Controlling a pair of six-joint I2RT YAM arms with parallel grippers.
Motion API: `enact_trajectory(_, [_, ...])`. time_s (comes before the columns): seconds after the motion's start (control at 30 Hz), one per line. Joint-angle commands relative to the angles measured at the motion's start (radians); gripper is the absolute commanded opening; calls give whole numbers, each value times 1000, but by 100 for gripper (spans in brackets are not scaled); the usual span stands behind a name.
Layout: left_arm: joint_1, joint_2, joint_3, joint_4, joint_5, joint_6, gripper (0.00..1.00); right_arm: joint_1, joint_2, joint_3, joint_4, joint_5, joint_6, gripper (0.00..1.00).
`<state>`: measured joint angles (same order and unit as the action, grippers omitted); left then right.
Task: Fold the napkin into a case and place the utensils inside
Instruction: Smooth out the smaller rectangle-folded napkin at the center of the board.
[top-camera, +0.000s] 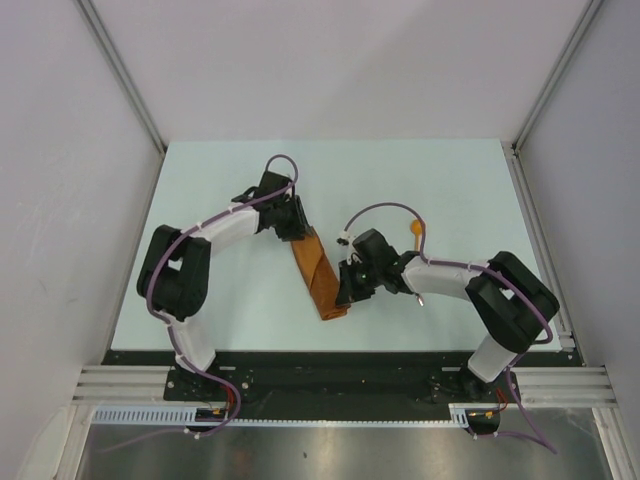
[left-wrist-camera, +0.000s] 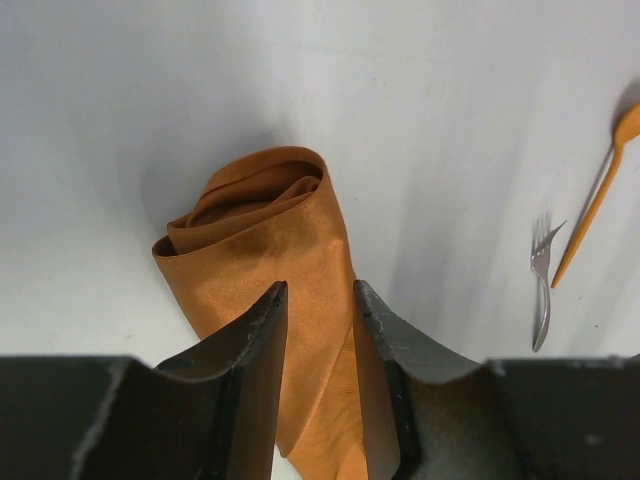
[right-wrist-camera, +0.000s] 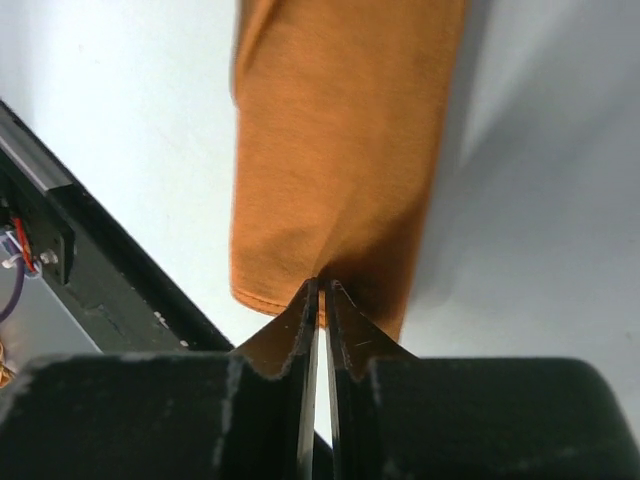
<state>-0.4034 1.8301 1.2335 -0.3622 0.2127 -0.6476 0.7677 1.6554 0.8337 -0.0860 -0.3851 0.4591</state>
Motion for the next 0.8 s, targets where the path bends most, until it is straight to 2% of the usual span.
enact_trajectory(0.0, [-5,-35,-29,17,11,6,36,36,-46,67,-14,25,10,11])
enact_trajectory(0.17, [-12,-31,-37,20,2,14,36,70,6,62,75,-41,68,11])
enact_trajectory(0.27, [-29,-92,-13,-33,-62,52,40,70,40,27,144,-57,79,11])
enact_trajectory(0.37, [-38,-156,-19,-61,-64,75,42,62,87,13,172,-75,84,11])
enact_trajectory(0.47, [-55,-244,-69,-60,-50,72,45,51,80,22,149,-75,79,11])
enact_trajectory(0.57, [-92,-348,-130,-63,-55,74,47,36,-9,45,54,-37,58,12])
enact_trajectory(0.67, [-130,-441,-186,-61,-59,75,49,-20,-118,65,-42,-8,53,18])
enact_trajectory(0.73, [-153,-471,-213,-60,-43,75,51,-112,-175,74,-93,29,53,30])
enact_trajectory(0.77, [-163,-489,-221,-55,-26,74,52,-151,-192,79,-144,49,53,44])
